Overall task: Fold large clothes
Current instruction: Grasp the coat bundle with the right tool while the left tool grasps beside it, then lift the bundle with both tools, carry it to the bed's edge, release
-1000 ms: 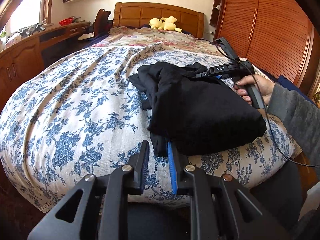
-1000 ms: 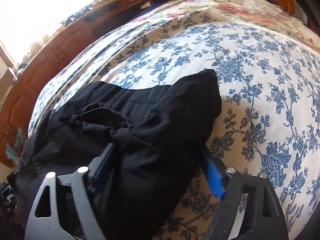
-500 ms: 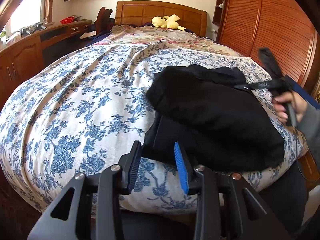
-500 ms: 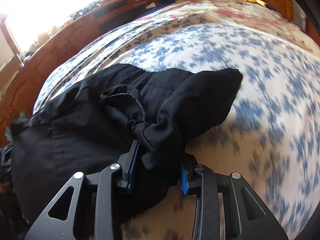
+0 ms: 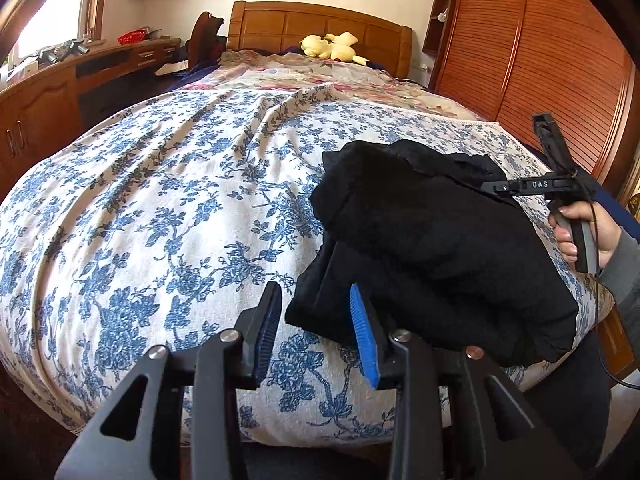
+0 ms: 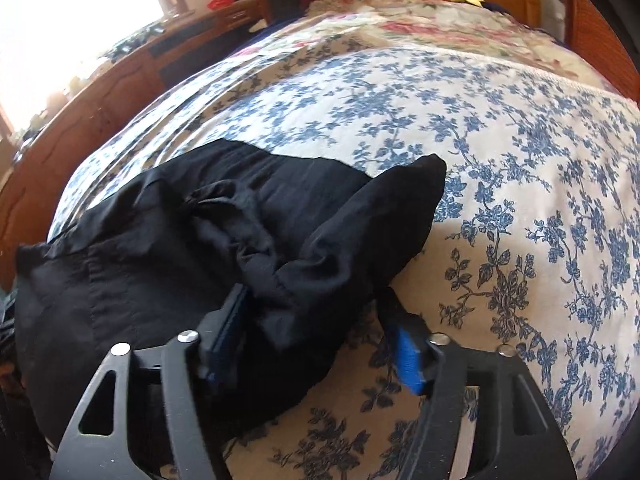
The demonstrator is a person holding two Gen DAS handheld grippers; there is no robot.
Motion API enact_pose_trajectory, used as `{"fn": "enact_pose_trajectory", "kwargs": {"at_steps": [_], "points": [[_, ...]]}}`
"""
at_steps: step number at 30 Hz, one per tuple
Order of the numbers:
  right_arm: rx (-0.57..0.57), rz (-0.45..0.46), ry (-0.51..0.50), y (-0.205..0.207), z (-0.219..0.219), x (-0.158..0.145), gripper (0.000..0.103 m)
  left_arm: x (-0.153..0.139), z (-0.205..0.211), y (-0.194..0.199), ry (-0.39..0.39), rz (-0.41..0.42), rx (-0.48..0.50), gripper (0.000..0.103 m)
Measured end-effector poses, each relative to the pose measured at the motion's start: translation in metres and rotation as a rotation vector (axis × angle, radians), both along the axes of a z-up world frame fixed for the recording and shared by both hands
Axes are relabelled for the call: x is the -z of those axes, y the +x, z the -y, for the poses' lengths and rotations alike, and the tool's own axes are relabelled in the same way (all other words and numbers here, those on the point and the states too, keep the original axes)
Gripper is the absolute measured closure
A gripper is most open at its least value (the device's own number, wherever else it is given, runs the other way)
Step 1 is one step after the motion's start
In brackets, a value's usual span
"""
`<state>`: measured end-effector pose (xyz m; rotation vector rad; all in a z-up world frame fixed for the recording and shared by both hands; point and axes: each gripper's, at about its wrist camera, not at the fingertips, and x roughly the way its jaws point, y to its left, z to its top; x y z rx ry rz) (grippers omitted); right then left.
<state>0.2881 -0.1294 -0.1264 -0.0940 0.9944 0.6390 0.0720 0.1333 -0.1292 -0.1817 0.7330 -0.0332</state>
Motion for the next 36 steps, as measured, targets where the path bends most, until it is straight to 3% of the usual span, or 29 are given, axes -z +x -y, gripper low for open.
{"fn": "enact_pose_trajectory", "kwargs": {"at_steps": [9,15,18,22,25,30,32,36], "points": [[0.049,-0.031,0.049,0.021,-0.010,0.011,0.017,0.009,0.001,0.005,-0.008,-0.018,0.008,0.069],[0.060,-0.042,0.057,0.024,-0.019,0.016,0.017,0.018,-0.002,0.004,-0.051,-0.011,0.005,0.068],[0.049,-0.054,0.073,0.023,-0.019,0.016,0.028,0.020,-0.003,0.002,-0.076,0.001,0.002,0.068],[0.022,-0.011,0.061,0.013,-0.023,0.004,0.059,0.019,-0.003,0.000,-0.125,0.014,0.049,0.094],[0.011,0.055,0.068,0.004,-0.027,-0.015,0.078,0.012,-0.006,-0.006,-0.128,0.053,0.056,0.097],[-0.041,0.154,0.039,-0.014,-0.065,-0.049,0.084,-0.012,-0.034,-0.020,-0.111,0.131,0.007,0.098],[-0.075,0.184,0.033,-0.019,-0.090,-0.061,0.085,-0.023,-0.064,-0.029,-0.105,0.159,-0.041,0.098],[-0.165,0.217,0.023,-0.020,-0.170,-0.082,0.085,-0.044,-0.125,-0.050,-0.053,0.205,-0.142,0.099]]}}
